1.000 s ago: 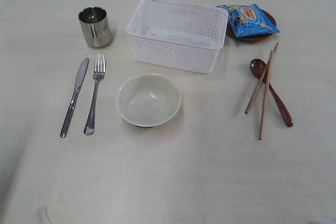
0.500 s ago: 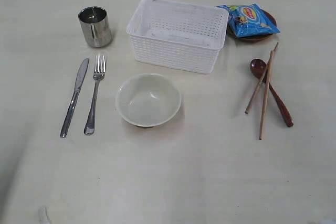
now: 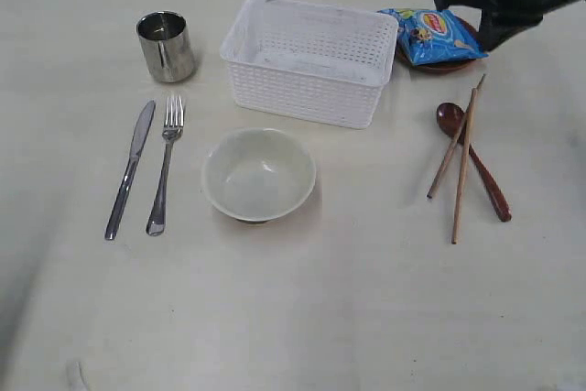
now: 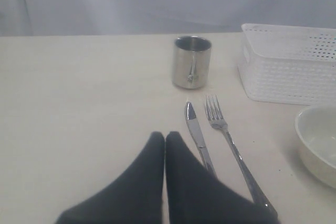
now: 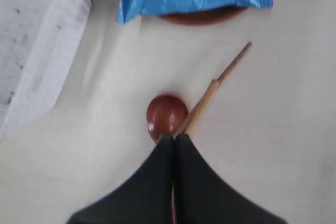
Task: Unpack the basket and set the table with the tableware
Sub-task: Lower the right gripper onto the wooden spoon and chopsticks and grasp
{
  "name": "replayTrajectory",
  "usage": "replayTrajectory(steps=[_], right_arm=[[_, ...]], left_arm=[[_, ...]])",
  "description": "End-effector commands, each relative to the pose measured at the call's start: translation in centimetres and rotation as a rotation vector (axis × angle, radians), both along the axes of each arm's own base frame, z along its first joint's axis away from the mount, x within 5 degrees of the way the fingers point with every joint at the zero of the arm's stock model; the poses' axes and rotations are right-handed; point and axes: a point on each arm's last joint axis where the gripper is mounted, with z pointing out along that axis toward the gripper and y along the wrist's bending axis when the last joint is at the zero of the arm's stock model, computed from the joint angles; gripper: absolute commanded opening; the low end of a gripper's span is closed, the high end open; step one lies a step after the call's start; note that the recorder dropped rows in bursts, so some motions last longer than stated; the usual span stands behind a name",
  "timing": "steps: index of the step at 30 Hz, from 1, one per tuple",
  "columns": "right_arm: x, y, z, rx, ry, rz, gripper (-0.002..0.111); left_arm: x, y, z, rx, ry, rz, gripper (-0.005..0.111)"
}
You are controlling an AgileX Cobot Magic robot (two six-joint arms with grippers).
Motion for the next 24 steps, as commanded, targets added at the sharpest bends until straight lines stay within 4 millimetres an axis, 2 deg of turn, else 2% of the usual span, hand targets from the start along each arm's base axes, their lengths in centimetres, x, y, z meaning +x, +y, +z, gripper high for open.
replayTrajectory(steps=[1, 6, 8, 24], right_arm=[[-1.2, -0.5, -2.0, 0.011, 0.080, -0.024, 0.000], [-4.3, -1.0, -6.4, -0.019, 0.224, 0.010, 0.000], [-4.9, -1.1, -7.2, -0.022, 0.240, 0.012, 0.000], [-5.1, -1.3, -7.6, -0.046, 0.255, 0.044, 0.000]], left_arm=[[0.0, 0.0, -0.1, -0.003, -0.001, -0.007, 0.000], [0.0, 0.0, -0.1, -0.002, -0.001, -0.007, 0.000], [0.0, 0.0, -0.1, -0.002, -0.001, -0.007, 0.000], [0.0, 0.0, -0.1, -0.002, -0.001, -0.007, 0.000]])
